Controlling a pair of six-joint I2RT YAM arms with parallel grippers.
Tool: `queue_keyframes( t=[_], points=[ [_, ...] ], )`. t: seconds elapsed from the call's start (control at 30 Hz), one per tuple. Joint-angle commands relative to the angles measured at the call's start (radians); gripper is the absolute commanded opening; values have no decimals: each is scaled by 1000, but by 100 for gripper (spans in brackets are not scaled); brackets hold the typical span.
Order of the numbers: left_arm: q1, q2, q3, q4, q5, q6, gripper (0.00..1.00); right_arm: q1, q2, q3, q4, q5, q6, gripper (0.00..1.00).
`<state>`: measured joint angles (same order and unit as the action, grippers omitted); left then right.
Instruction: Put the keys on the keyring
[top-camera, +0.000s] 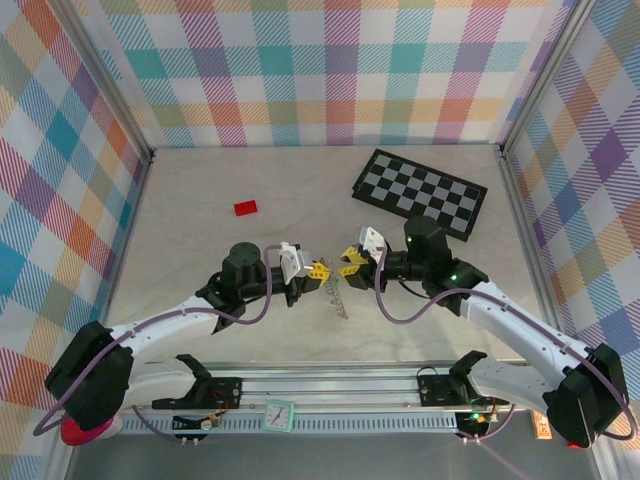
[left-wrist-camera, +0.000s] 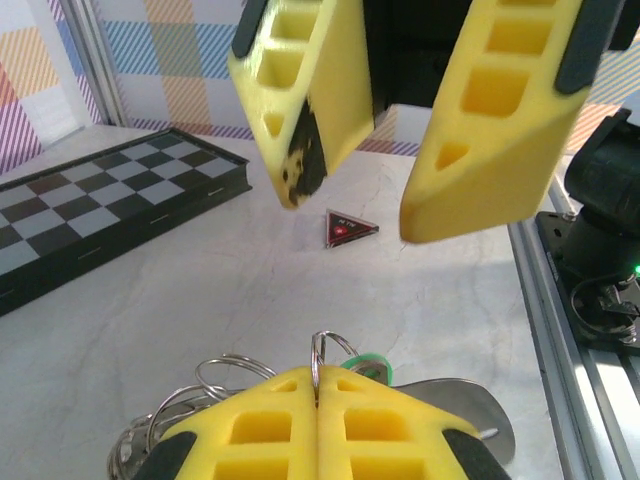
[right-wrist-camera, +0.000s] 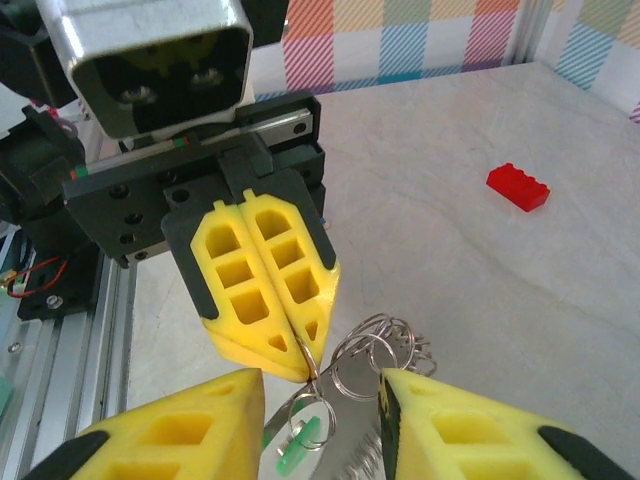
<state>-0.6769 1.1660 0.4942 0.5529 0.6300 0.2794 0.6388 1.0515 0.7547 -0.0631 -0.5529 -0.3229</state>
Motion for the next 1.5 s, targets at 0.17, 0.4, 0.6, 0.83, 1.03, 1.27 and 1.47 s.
queue_keyframes(
  t=[0.17,0.4,0.6,0.83,1.03,1.27,1.47],
  points=[
    [-13,-18,-3,78,74,-15,0,11,61,11,23,-96,-41,31],
    [-13,-20,-4,80,80,-16,0,13,92,13,8,-130,-56,28],
    [-13,-17,-4,87,91,-16,0,13,118,17,5,-121,-70,25],
    [-12,-13,-3,96,105,-17,0,13,139,20,14,-145,-77,22],
    [-13,-6,0,98,99,-24,0,12,142,22,43,-189,-88,0],
    [-13,-42,42,-125,0,53,25,12,153,88,-123,-120,-198,0],
    [-13,-51,109,-332,-24,152,22,33,190,174,-297,-46,-290,0]
  ],
)
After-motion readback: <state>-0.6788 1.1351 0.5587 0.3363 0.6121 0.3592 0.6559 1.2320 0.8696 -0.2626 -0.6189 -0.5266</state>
